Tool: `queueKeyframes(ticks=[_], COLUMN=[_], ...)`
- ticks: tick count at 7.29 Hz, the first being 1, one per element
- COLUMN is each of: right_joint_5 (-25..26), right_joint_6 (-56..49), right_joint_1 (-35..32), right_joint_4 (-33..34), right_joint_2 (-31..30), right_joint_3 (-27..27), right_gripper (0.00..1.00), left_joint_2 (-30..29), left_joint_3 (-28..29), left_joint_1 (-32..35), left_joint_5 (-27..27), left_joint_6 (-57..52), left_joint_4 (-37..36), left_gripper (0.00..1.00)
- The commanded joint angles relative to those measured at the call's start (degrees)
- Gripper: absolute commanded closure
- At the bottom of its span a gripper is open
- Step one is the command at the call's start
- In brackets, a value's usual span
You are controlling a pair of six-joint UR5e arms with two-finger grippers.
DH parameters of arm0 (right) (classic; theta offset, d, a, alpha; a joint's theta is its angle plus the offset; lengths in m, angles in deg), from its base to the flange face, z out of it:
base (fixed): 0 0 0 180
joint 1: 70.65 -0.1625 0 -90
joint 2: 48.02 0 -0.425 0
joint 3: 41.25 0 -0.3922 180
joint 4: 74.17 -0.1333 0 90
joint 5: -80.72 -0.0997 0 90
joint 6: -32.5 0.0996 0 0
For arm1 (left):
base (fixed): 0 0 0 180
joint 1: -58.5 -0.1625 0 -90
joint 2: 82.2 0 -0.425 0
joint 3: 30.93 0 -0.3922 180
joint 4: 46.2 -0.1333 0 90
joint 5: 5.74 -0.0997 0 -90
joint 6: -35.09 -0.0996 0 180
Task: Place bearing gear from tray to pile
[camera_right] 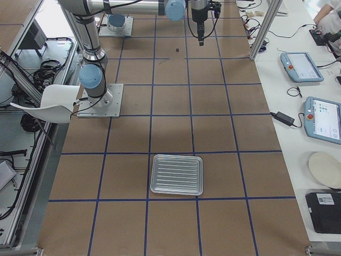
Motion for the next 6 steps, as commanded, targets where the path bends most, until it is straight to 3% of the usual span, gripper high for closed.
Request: queueKeyframes(ticks=[1,3,6], right_joint_5=[-2.6,-0.1,-0.9], right_joint_6=[0.0,-0.8,-0.7], right_joint_1=[0.9,1.1,1.4], right_joint_4=[-1.1,-1.8,-1.1], right_joint_2=[1.0,-0.5,-0.9], right_joint_3=[0.0,0.2,1.6], right_gripper=[0.0,0.0,0.0], left_joint_2=[2.2,2.0,-1.1], left_joint_3=[-0.2,0.2,-0.9], left_joint_1=[9.4,19.0,28.3], left_joint_5=[0.1,2.9,5.1], left_joint_6=[8.6,17.7,24.8], left_joint_4=[0.2,-0.5,-8.3], left_gripper=[0.0,0.0,0.0])
